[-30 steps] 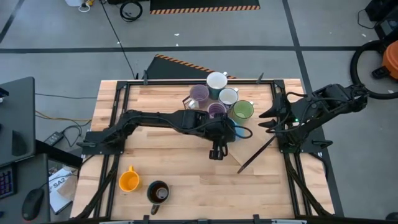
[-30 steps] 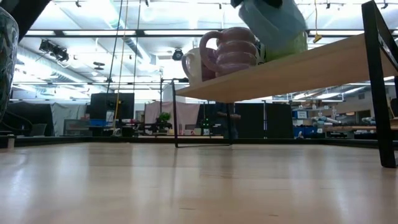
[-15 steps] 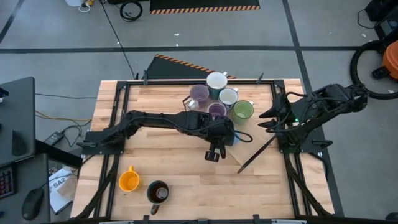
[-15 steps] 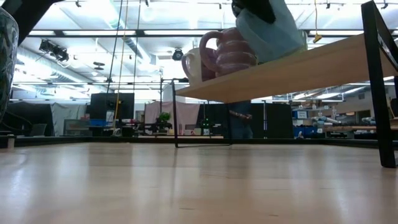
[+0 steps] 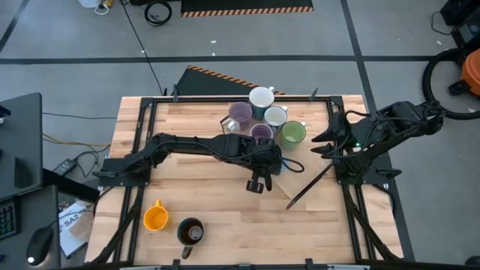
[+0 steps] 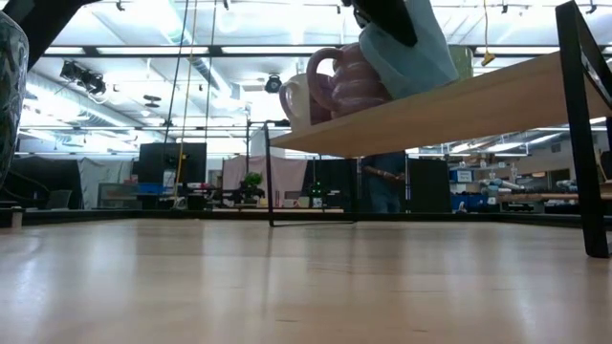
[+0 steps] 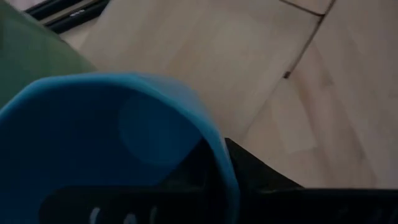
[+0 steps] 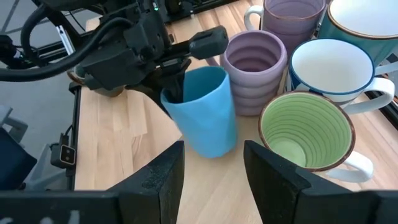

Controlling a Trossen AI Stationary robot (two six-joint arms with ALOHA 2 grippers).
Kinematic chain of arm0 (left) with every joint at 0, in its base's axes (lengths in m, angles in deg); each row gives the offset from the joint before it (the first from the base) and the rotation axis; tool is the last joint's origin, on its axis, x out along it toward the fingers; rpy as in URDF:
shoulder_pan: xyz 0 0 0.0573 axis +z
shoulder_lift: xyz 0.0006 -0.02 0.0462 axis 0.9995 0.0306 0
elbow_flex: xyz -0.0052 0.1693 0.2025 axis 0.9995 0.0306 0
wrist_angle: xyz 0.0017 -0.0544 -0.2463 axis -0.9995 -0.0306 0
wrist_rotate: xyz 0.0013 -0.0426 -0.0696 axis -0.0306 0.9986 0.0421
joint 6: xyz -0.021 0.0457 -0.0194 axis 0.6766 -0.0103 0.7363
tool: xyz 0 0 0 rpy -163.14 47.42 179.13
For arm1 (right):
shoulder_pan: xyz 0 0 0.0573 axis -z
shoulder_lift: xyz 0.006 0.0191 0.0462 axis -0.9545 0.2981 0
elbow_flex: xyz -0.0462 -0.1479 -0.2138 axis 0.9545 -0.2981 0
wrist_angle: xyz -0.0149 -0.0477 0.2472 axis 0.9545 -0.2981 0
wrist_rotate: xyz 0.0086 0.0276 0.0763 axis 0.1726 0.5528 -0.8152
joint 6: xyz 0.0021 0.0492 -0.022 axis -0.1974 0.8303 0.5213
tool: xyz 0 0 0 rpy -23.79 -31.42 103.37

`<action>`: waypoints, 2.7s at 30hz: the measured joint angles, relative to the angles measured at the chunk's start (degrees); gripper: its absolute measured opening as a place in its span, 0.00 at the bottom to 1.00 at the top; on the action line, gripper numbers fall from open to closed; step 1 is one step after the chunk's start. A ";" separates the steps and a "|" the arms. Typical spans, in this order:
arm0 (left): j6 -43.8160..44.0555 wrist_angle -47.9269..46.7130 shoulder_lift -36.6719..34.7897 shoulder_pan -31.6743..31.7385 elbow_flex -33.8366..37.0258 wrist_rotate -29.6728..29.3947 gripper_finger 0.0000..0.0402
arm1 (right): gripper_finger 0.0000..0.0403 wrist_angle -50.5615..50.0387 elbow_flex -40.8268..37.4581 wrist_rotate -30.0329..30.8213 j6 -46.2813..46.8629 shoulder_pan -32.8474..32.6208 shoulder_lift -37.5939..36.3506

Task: Place coffee mugs
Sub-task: Put the light blue mug on the shelf, then put the brown mug on the shelf

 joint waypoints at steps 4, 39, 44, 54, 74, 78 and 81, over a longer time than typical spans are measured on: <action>0.02 0.03 0.00 -0.04 -0.02 -1.55 0.12 | 0.43 0.00 0.00 0.00 -0.01 0.00 0.00; 1.56 4.66 -0.02 -2.96 -0.13 -13.41 0.26 | 0.43 0.11 0.00 -0.35 0.01 0.00 0.00; 1.57 6.00 -0.02 -3.28 -0.13 -15.35 0.26 | 0.43 0.11 0.00 -0.42 0.04 0.00 0.00; 1.51 5.82 -1.31 -4.30 -0.35 -18.66 0.26 | 0.43 0.07 0.00 -1.09 0.15 0.00 0.02; 37.70 -13.71 -8.88 -12.42 0.38 20.01 0.21 | 0.43 0.93 0.00 2.52 -4.02 0.00 -0.15; 43.20 -15.33 -8.50 -17.98 2.56 20.56 0.20 | 0.43 1.80 0.00 2.84 -4.60 0.00 -0.15; 49.50 -14.41 -8.80 -21.45 6.11 20.77 0.20 | 0.43 2.48 0.00 2.82 -4.96 0.00 -0.13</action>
